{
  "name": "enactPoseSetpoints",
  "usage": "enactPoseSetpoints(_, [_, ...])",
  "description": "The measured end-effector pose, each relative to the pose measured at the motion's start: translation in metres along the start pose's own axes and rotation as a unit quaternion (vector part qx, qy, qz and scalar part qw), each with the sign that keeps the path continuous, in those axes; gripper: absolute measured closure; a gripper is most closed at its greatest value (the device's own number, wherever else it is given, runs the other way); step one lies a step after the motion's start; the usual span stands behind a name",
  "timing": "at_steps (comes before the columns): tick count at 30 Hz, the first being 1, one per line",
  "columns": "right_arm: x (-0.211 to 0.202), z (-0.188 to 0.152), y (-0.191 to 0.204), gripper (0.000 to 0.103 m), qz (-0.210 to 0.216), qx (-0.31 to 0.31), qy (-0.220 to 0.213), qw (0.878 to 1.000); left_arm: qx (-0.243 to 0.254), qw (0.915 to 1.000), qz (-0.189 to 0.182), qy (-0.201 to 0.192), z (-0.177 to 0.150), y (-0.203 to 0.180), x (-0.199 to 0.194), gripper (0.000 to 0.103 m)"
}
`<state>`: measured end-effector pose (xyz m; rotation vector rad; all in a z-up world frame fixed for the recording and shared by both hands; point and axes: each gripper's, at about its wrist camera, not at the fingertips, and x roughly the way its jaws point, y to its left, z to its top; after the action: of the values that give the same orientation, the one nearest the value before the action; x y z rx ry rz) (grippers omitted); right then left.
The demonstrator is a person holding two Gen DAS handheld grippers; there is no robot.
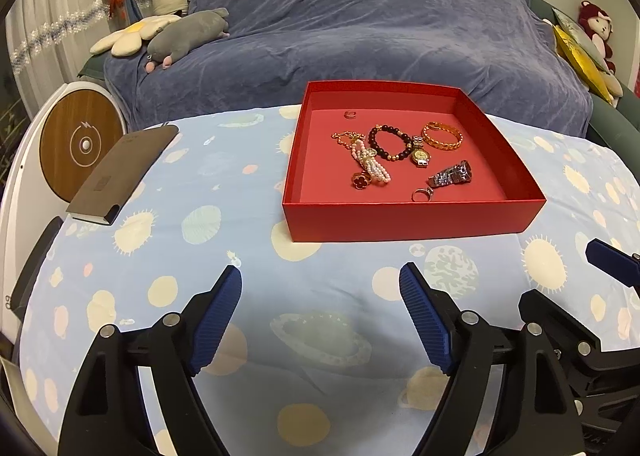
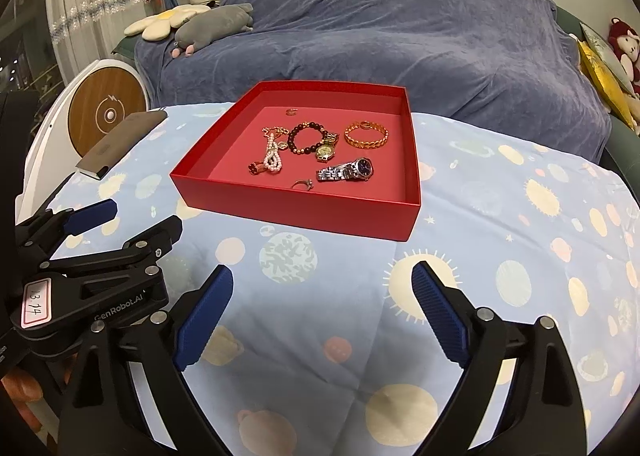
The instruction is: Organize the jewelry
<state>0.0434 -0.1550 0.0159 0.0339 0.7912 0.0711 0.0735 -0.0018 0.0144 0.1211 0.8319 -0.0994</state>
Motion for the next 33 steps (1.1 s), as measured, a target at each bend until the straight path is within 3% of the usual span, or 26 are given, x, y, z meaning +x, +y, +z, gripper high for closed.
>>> enactPoseSetpoints(33, [-0.0016, -0.0004, -0.0008, 0.014, -0.003, 0.008, -0.005, 1.0, -0.007, 0.9999, 0.015, -0.003, -0.0022, -0.0013, -0.005, 0.023])
